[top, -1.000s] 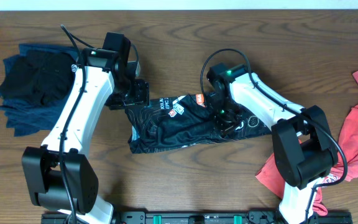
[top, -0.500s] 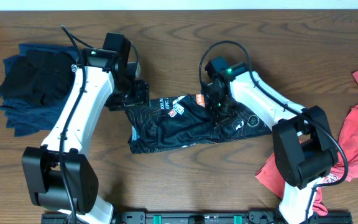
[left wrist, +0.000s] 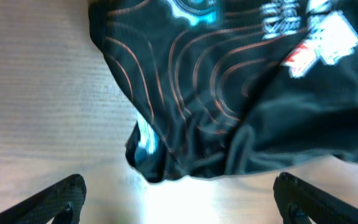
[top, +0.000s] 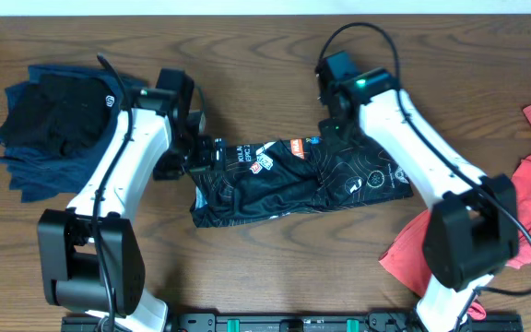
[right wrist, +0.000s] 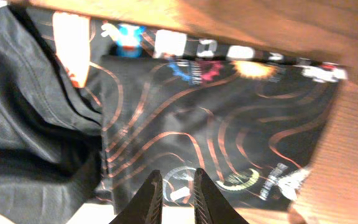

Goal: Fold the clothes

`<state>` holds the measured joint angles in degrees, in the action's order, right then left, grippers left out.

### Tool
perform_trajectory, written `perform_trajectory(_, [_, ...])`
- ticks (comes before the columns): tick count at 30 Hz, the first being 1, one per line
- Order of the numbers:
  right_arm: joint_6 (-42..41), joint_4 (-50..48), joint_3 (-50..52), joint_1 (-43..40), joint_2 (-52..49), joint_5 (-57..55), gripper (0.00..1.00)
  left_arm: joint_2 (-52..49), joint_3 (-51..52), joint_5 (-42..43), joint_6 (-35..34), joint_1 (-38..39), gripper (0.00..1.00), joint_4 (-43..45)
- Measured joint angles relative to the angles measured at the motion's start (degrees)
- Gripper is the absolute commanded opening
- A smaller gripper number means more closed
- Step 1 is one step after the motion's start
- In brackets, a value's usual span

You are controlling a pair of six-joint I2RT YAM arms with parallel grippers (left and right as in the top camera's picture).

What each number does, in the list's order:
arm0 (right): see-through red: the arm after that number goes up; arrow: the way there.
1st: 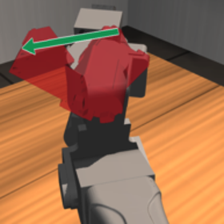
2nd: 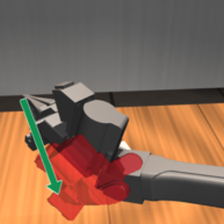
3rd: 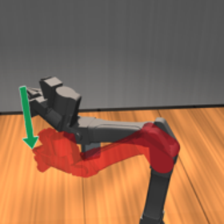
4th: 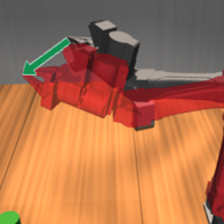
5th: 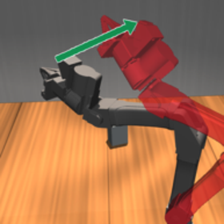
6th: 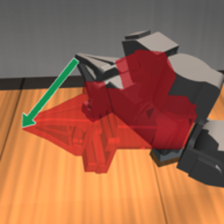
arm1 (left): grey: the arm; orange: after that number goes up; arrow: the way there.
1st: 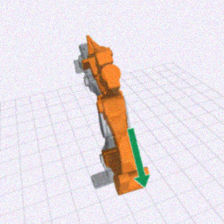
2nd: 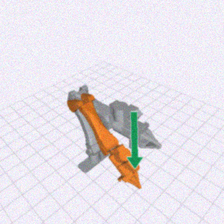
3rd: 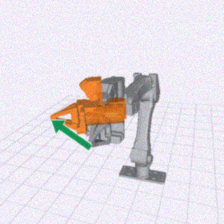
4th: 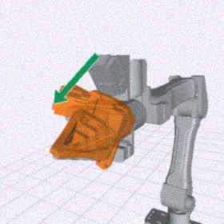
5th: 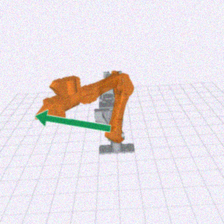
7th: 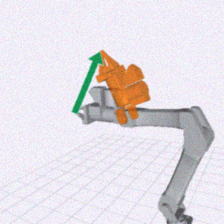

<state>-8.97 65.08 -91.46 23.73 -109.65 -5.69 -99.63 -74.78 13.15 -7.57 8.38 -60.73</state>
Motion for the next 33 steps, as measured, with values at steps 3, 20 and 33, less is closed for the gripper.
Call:
perform_trajectory(3, [-0.31, 0.90, -0.26, -0.96, 1.64, -0.55, 0.17, 0.00, 5.25, 0.74, 0.63, -0.24, 0.98, 5.75])
perform_trajectory(20, [-1.55, 1.79, -0.37, -1.60, 1.92, -0.79, 0.17, -0.68, 18.86, 10.03, 4.46, -0.37, 0.98, 24.41])
perform_trajectory(33, [4.72, 7.93, -0.35, -1.57, 1.92, 8.17, 0.22, -3.56, 19.63, 16.59, 5.99, -0.26, 0.06, 22.64])
